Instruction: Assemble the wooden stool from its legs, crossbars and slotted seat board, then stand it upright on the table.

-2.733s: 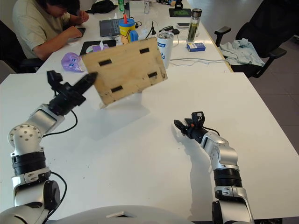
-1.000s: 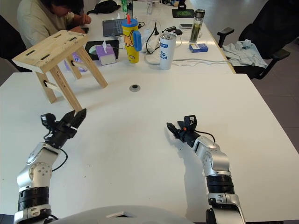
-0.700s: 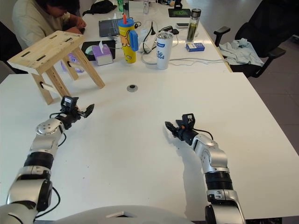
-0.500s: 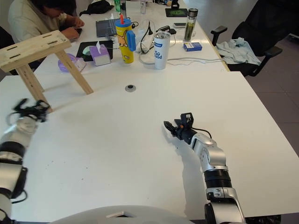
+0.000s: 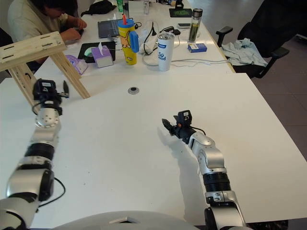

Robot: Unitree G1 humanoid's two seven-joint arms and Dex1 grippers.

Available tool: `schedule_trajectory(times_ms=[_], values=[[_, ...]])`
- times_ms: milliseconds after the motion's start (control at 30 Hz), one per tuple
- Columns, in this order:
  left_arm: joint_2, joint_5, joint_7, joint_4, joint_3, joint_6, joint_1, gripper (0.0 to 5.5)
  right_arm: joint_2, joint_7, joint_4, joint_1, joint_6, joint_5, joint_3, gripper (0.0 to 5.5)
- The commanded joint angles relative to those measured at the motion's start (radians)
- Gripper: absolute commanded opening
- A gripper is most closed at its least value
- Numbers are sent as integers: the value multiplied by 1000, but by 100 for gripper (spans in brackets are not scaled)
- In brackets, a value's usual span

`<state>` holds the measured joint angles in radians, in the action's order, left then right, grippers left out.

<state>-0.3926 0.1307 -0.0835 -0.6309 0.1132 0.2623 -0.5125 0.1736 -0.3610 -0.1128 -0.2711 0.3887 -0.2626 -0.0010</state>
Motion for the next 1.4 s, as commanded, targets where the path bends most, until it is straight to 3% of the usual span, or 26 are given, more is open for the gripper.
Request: schedule_trajectory(times_ms=[33, 167, 333, 433, 1067, 1400], values=[[137, 38, 2, 314, -45, -119, 54, 414, -51, 155, -35, -110, -120, 143, 43, 333], [229, -14, -13, 352, -100, -169, 38, 414, -136, 248, -133, -200, -195, 122, -21, 333], [306, -10, -19, 329, -89, -191, -18, 414, -174, 325, -242, -300, -259, 165, -26, 333], [317, -35, -17, 292, -91, -169, -64, 414, -182, 376, -273, -315, -282, 177, -45, 333], [313, -98, 18, 170, -74, -87, -100, 414, -195, 249, -317, -312, -337, 193, 3, 333], [335, -156, -63, 135, -73, -65, -98, 414, -171, 327, -358, -320, -410, 265, 0, 333]])
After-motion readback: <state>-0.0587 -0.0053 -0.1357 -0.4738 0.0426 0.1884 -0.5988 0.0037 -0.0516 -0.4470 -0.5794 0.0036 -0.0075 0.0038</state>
